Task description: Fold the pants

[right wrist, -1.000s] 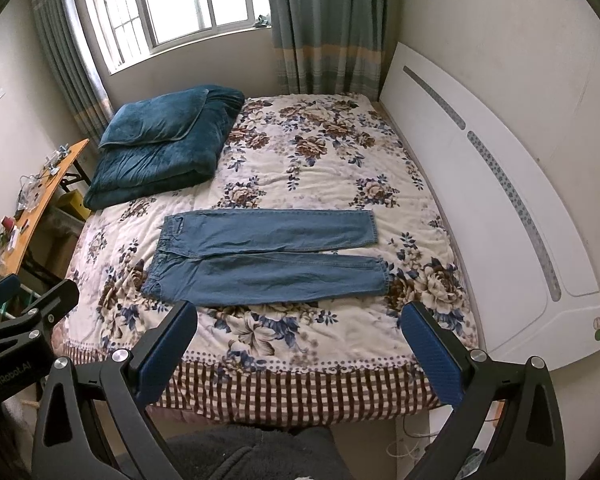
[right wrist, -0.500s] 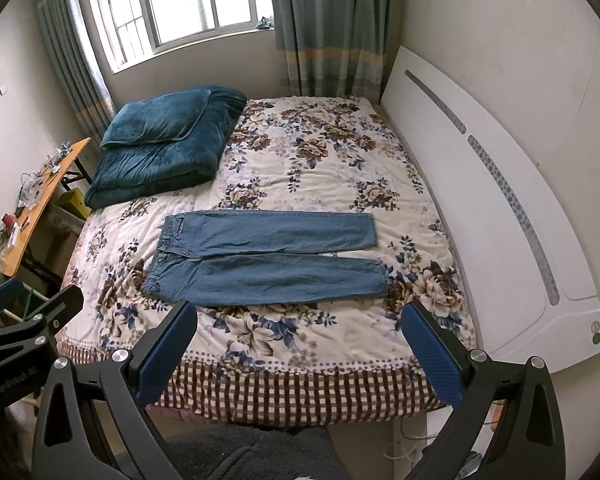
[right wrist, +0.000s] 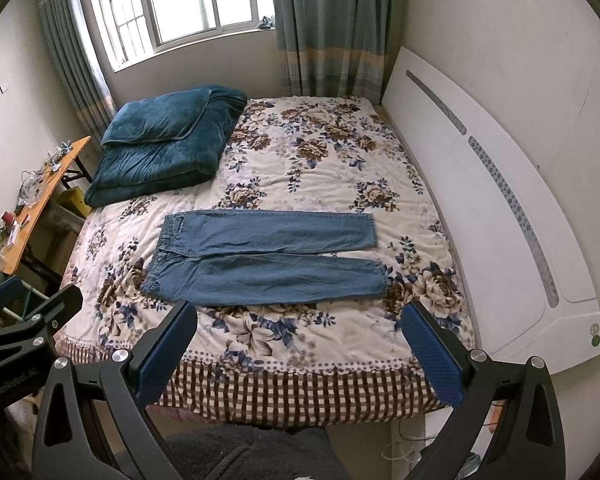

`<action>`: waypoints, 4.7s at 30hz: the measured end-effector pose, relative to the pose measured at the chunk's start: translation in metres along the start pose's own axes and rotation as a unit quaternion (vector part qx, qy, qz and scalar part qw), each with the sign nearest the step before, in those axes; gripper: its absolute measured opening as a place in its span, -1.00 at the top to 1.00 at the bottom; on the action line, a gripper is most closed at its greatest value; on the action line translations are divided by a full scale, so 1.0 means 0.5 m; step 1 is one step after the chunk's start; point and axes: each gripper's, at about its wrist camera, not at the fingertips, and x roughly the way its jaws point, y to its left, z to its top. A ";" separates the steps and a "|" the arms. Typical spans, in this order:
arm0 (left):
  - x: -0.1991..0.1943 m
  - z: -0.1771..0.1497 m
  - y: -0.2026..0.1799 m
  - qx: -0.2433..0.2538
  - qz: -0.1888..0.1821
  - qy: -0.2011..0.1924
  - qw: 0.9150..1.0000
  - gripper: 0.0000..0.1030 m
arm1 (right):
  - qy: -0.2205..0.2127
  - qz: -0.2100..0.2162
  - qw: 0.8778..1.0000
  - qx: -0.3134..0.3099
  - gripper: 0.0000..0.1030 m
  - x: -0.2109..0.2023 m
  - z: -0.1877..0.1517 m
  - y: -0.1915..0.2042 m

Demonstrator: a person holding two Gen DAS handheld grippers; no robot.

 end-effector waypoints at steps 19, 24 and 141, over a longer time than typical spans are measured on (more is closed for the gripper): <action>-0.002 -0.010 -0.014 -0.004 0.000 0.001 1.000 -1.00 | 0.004 0.006 1.000 0.003 -1.00 0.005 0.008 -0.015; 0.030 -0.002 -0.024 -0.025 0.014 -0.002 1.000 -1.00 | 0.008 0.005 1.000 0.016 -1.00 0.053 0.015 -0.050; 1.038 -0.131 0.165 -0.146 -0.007 0.164 0.975 -0.88 | 0.287 0.018 0.952 -0.108 -0.98 1.353 -0.190 0.163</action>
